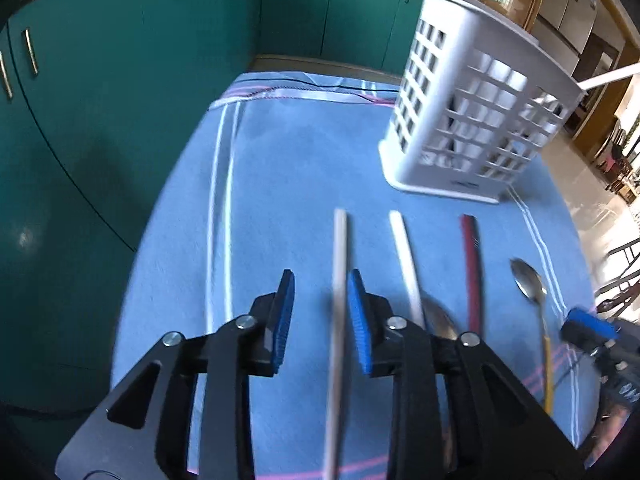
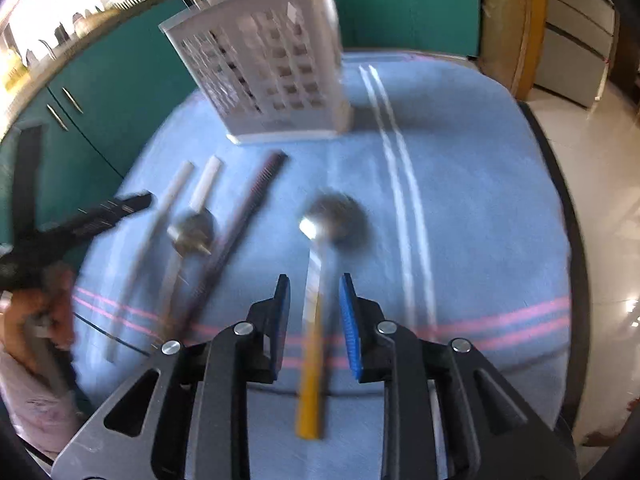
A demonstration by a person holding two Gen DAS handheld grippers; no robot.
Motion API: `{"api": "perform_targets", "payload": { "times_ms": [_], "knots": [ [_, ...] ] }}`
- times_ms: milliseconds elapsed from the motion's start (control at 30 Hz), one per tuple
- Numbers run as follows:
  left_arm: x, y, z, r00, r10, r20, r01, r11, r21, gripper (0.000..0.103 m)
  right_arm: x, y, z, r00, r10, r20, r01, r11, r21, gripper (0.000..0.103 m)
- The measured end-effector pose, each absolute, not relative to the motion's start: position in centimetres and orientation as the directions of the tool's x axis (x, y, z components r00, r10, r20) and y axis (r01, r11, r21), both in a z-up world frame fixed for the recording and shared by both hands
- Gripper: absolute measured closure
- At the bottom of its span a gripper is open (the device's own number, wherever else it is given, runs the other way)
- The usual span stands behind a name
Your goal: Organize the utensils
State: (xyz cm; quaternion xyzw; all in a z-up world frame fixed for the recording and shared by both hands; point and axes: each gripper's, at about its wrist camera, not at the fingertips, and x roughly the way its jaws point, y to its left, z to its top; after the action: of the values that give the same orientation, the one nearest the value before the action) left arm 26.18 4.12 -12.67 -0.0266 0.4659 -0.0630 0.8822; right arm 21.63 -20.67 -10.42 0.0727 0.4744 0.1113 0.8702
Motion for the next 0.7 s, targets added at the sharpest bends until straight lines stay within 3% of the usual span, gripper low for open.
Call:
{"api": "perform_targets", "payload": {
  "times_ms": [133,333,467,533,700],
  "knots": [
    [26.9,4.0,-13.1,0.551,-0.134,-0.824,0.088,0.991,-0.102,0.072,25.9,-17.9,-10.5,0.557,0.255,-0.790,-0.138,0.967,0.215,0.078],
    [26.0,4.3,-14.0,0.530,-0.156,-0.833,0.093,0.988,-0.125,0.070,31.0,-15.7,-14.2,0.456,0.266,-0.849,-0.095,0.963,0.251,0.078],
    [26.0,4.8,-14.2,0.531,-0.166,-0.831,0.095,0.986,-0.136,0.068,31.5,-14.0,-14.1,0.485,0.188,-0.854,-0.109,0.982,0.155,0.079],
    [25.9,4.9,-14.3,0.533,-0.170,-0.829,0.096,0.985,-0.140,0.067,31.1,-13.4,-14.2,0.481,0.168,-0.860,-0.141,0.984,0.113,0.084],
    [25.4,5.0,-14.1,0.535,-0.179,-0.825,0.096,0.984,-0.152,0.065,28.8,-14.2,-13.6,0.436,0.235,-0.869,-0.198,0.967,0.162,0.095]
  ]
}}
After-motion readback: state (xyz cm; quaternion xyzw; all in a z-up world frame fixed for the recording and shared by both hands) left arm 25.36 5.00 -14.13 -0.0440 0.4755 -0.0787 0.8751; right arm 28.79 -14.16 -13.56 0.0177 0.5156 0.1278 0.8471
